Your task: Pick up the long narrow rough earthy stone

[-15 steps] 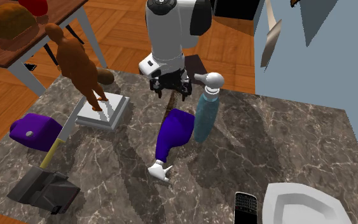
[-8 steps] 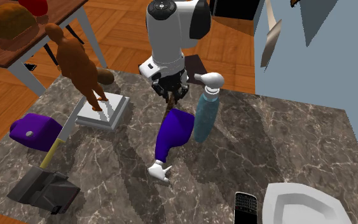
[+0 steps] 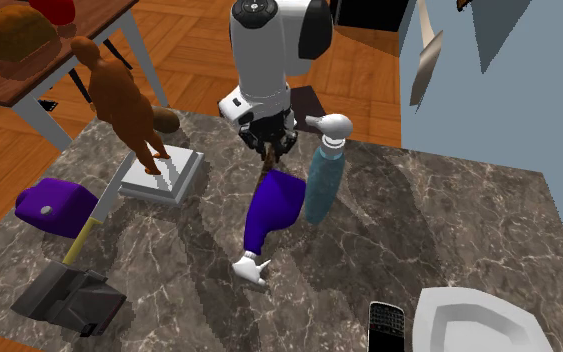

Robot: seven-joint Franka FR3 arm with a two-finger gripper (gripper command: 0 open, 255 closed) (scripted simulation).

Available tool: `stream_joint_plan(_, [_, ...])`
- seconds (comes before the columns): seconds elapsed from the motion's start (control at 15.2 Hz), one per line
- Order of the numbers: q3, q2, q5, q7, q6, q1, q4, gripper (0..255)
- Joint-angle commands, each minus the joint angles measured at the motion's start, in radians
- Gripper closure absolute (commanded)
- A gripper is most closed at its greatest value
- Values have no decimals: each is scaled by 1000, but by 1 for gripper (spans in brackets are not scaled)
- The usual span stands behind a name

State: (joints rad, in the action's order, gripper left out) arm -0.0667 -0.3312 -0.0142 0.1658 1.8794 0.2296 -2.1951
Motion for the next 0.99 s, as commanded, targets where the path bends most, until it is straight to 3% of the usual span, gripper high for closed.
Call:
stream_joint_plan(0.0, [0, -1, 0, 0, -26, 0, 24, 255])
stream_joint_plan(0.92, [1, 4, 0, 5, -189, -1, 192, 255])
